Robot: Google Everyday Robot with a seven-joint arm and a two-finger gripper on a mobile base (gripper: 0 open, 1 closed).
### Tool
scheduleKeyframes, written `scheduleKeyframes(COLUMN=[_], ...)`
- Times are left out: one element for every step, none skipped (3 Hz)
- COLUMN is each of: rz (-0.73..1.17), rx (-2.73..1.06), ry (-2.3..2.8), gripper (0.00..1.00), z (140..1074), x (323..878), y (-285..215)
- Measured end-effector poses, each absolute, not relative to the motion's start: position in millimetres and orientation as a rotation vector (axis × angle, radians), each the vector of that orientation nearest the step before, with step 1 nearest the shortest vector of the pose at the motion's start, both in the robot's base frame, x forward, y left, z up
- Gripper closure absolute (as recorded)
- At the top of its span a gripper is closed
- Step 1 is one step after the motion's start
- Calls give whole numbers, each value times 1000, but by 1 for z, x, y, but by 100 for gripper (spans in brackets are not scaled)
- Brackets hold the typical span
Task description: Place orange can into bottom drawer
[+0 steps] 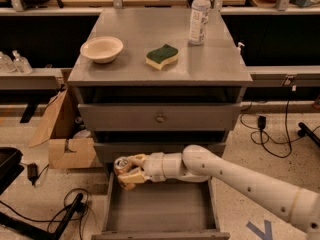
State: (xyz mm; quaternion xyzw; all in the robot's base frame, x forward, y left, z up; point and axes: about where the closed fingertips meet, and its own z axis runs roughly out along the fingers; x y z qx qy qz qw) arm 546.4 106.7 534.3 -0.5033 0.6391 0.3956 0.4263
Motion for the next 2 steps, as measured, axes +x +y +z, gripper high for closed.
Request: scheduleKeyframes(rz=[1068,1170], rx=[-1337,-1429], ry=[1411,1334], gripper=[100,100], z=[465,397], x=[569,565], y=[149,173])
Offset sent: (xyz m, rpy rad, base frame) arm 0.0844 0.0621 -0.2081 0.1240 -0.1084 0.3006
